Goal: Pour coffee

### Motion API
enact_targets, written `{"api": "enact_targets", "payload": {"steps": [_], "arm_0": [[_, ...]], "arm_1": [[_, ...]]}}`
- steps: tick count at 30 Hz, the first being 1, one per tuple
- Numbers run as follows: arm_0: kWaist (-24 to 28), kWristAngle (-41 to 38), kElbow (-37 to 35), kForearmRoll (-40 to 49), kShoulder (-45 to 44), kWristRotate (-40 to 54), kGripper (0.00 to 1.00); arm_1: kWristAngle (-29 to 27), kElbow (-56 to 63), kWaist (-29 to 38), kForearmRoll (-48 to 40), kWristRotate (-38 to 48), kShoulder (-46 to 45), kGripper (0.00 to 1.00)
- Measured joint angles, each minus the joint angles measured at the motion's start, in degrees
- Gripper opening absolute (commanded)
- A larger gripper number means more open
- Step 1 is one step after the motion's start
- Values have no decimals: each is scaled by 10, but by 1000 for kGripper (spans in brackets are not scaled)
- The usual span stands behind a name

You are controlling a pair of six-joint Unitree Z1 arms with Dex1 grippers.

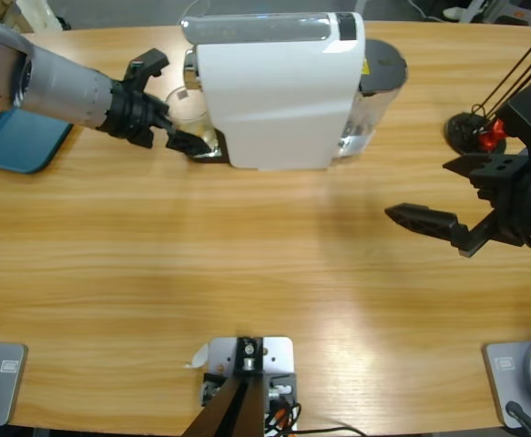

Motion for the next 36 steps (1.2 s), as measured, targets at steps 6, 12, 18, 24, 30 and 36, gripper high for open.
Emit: {"api": "enact_targets", "payload": {"steps": [6,12,18,24,30,36], "arm_0": [[29,17,14,13,-37,-2,996],[35,18,15,109,-132,-28,989],[35,12,-8,284,-285,-48,947],[35,12,-9,352,-352,-68,895],[35,16,-9,359,-371,-80,895],[35,20,-8,359,-371,-87,895]], "arm_1": [[3,0,0,0,0,0,1000],[4,1,0,-8,-1,0,986],[9,0,0,-10,-31,-2,102],[8,-53,-76,16,-105,3,0],[36,-212,-169,82,-183,80,0],[91,-284,-224,98,-245,148,0]]}}
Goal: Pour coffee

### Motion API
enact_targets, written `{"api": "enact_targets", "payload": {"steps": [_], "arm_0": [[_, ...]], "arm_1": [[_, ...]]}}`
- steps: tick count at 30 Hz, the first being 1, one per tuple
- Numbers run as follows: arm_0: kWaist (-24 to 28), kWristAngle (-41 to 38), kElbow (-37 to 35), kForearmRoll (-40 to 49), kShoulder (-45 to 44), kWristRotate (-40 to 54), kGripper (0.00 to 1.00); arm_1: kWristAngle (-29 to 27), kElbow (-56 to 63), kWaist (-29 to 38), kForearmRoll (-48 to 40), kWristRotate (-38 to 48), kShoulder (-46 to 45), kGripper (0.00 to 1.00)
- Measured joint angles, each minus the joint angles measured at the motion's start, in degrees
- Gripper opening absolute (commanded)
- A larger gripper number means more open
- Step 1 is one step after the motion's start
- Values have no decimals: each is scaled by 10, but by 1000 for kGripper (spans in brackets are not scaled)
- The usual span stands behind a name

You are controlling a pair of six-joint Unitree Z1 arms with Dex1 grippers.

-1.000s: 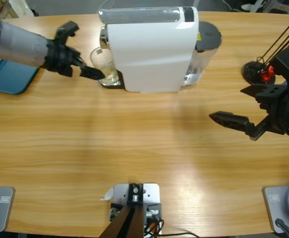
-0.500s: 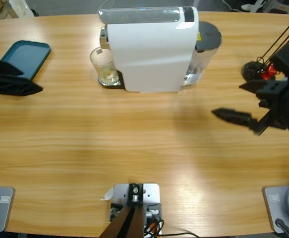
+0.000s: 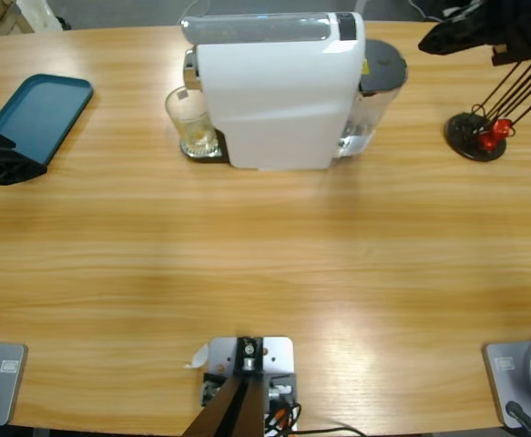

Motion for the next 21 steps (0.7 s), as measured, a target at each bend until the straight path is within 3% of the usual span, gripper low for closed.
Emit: {"api": "enact_targets", "payload": {"steps": [8,21], "arm_0": [[0,0,0,-3,2,0,895],[0,0,0,-5,11,0,895]], "arm_1": [[19,-126,-17,55,-31,106,0],[19,-242,-23,95,-41,174,0]]}}
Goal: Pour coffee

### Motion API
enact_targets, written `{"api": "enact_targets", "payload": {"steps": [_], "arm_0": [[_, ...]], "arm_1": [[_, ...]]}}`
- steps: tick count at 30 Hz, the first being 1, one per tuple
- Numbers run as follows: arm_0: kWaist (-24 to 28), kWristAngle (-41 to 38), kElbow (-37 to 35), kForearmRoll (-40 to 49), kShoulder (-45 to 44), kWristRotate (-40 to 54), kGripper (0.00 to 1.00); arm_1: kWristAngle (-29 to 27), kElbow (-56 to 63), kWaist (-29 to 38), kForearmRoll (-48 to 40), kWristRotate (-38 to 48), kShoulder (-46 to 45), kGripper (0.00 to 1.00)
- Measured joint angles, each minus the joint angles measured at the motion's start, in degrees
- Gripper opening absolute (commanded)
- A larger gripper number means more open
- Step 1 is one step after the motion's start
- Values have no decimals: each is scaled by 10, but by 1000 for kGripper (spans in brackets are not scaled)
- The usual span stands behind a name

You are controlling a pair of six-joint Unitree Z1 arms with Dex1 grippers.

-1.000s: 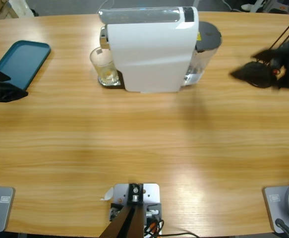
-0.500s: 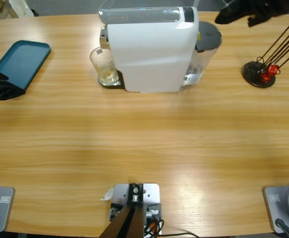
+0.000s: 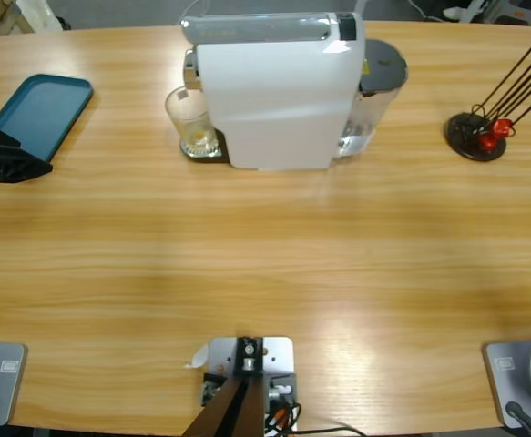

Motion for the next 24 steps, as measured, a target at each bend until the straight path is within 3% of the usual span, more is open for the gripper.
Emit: {"api": "enact_targets", "payload": {"steps": [24], "arm_0": [[0,0,0,-6,13,0,895]], "arm_1": [[0,-60,44,83,0,2,0]]}}
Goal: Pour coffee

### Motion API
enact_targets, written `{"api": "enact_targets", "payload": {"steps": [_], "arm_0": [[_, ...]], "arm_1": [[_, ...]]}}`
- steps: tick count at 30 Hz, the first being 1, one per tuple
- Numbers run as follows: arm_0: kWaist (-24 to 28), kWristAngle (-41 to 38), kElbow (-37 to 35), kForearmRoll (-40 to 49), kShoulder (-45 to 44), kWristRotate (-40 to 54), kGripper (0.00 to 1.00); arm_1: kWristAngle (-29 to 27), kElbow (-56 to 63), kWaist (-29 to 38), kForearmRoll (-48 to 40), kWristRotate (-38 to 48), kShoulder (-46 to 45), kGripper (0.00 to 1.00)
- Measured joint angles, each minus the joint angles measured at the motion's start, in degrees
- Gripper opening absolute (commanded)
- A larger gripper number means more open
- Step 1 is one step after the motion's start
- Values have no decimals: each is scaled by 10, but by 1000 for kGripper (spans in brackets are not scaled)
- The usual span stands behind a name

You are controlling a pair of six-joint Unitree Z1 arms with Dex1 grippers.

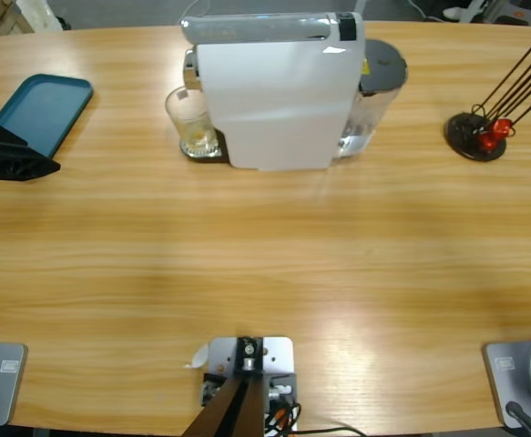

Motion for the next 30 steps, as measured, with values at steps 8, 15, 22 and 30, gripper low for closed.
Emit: {"api": "enact_targets", "payload": {"steps": [8,15,22,30], "arm_0": [[0,0,0,0,2,0,895],[0,0,0,0,5,0,895],[-1,0,0,0,5,0,895],[-1,0,0,0,9,0,895]], "arm_1": [[9,0,6,0,0,1,0],[17,6,15,-3,2,1,0],[19,19,16,-9,2,1,0],[19,21,15,-11,2,1,0]]}}
